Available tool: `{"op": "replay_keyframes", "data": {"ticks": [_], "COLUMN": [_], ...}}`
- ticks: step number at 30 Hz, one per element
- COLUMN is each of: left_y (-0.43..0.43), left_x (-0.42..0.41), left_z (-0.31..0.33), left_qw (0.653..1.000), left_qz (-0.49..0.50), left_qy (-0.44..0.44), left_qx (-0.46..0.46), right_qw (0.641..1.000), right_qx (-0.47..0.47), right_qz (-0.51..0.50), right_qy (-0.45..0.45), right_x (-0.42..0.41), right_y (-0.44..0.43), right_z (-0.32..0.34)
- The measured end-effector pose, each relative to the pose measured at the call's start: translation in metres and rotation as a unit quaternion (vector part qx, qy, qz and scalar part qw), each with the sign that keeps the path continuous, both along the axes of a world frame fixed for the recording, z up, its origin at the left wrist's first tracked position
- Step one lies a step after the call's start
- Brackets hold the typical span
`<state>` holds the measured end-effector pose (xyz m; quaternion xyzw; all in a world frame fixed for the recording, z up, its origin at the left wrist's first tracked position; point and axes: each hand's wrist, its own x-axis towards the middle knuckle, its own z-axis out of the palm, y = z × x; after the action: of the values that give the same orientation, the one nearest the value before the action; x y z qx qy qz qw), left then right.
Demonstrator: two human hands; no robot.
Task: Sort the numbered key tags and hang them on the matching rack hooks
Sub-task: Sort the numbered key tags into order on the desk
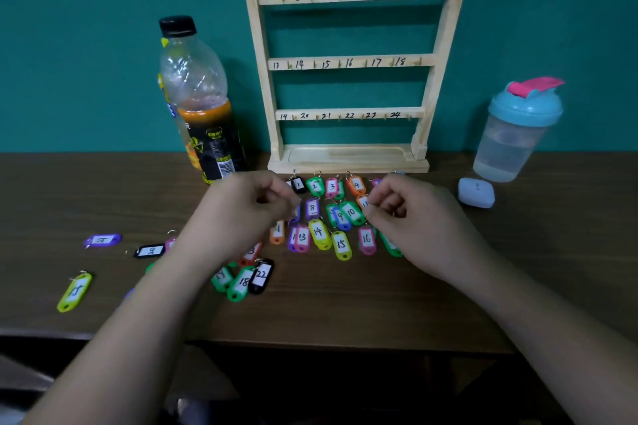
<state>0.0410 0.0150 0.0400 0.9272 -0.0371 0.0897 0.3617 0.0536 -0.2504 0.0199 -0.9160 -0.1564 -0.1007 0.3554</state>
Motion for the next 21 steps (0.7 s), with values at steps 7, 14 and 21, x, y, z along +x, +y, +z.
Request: {"op": "replay_keyframes", "data": {"ticks": [7, 14, 21], "left_y": [0.068, 0.123, 0.153], "left_x": [-0.011, -0.031, -0.05], "left_z": [-0.001, -0.008, 0.0], "left_qw": [0.997, 0.994, 0.99], "left_qz": [0.079, 0.101, 0.083], "left_qy": [0.012, 0.036, 0.106], "left_qx": [-0.005, 0.007, 0.049], "right_qw": [0.999, 0.994, 0.982], "right_qx": [-0.003, -0.043, -0.051], "right_qz": [0.047, 0.103, 0.18], "right_qy": [-0.017, -0.003, -0.011], "right_x": [0.005, 0.005, -0.002], "right_y": [0.044, 0.088, 0.12], "right_z": [0.001, -0.007, -0.016]}}
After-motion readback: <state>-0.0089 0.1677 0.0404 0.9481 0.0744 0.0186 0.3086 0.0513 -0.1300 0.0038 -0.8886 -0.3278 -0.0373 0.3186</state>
